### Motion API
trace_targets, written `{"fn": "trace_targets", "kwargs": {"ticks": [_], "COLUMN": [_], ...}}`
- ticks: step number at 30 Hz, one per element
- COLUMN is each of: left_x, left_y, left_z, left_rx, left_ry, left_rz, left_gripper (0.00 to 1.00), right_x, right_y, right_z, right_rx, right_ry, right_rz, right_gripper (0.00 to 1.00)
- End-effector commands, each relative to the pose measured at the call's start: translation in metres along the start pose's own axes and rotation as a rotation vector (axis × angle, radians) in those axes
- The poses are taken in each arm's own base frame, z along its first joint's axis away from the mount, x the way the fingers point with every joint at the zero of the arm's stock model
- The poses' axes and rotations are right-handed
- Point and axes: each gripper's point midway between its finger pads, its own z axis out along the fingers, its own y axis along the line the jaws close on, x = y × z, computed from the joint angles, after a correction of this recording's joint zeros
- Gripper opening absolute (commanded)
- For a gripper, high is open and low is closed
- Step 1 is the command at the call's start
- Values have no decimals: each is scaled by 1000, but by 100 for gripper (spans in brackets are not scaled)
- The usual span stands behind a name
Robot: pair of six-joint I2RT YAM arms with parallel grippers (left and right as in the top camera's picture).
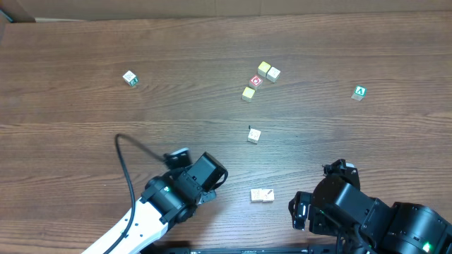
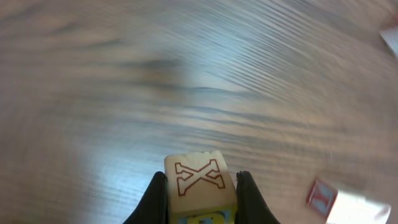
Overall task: Flip 4 blocks
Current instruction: 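Carry the X block forward and lower it beside the front blocks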
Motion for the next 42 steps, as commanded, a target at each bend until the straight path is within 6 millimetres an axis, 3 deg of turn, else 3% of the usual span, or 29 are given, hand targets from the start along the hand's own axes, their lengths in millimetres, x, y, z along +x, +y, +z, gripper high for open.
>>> {"fn": "trace_targets", "kwargs": {"ticks": [1, 8, 16, 21, 27, 31, 42], "left_x": [11, 29, 33, 39, 62, 69, 69], "left_y": [-10, -28, -52, -46, -64, -62, -75], "left_z": [7, 5, 5, 19, 32, 46, 61], "left_rx": [67, 190, 307, 278, 414, 402, 430], "left_ry": [44, 114, 129, 167, 249, 278, 279], "left_rz": [464, 678, 515, 362, 362, 337, 346], "left_gripper": [4, 4, 4, 4, 4, 4, 4], "right_x": [-2, -2, -1, 0, -1, 0, 0], "right_y": [2, 2, 3, 3, 3, 3, 3], "right_z": [-4, -4, -4, -4, -4, -4, -4], "right_rx": [-16, -16, -18, -20, -20, -22, -23], "right_ry": [-13, -13, -10, -5, -6, -3, -4], "right_rz": [-5, -5, -5, -5, -5, -5, -5], "right_gripper": [100, 100, 100, 100, 100, 100, 100]}}
